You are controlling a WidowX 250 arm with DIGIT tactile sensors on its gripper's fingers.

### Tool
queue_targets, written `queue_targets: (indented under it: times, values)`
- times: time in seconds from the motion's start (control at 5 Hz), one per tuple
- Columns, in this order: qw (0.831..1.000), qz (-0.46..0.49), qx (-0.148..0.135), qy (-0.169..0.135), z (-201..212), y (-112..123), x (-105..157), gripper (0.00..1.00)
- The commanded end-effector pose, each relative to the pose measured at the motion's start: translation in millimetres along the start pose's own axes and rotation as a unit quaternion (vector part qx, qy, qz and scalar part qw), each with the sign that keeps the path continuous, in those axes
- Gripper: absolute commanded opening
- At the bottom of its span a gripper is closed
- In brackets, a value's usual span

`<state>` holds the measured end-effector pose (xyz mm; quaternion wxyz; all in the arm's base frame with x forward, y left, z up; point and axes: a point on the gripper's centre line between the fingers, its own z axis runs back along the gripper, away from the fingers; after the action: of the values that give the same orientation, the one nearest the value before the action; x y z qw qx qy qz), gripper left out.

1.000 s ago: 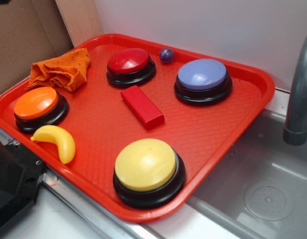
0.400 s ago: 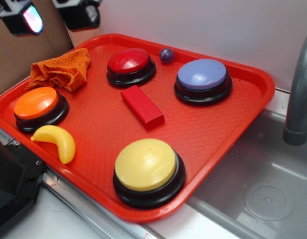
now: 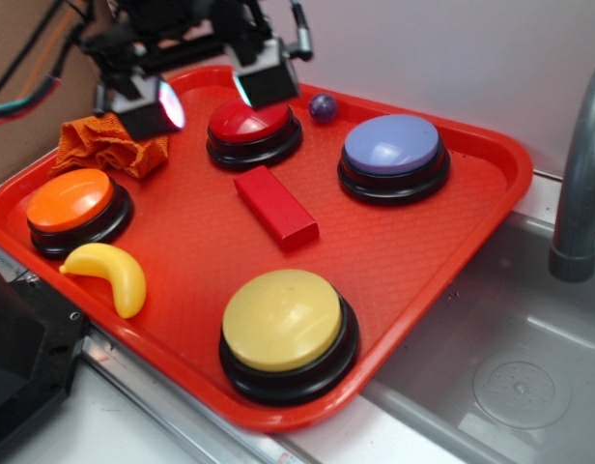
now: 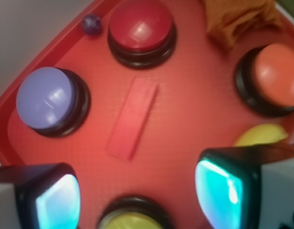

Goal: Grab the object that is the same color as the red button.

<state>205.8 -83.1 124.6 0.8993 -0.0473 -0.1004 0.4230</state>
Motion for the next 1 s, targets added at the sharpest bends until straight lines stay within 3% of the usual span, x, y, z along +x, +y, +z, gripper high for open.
queue_targets:
  times: [0.0,0.4,0.6,0.8]
  values:
    - [0.999,0.047,0.022,0.008,-59.7,-24.5,14.6,1.0]
    - [0.996,0.076,0.053,0.006,-93.1,-9.3,17.9,1.0]
    - [0.995,0.086,0.044,0.001,-104.5,-1.8,15.2,1.0]
    - [0.994,0.096,0.041,-0.017,-103.2,2.5,10.0,0.0]
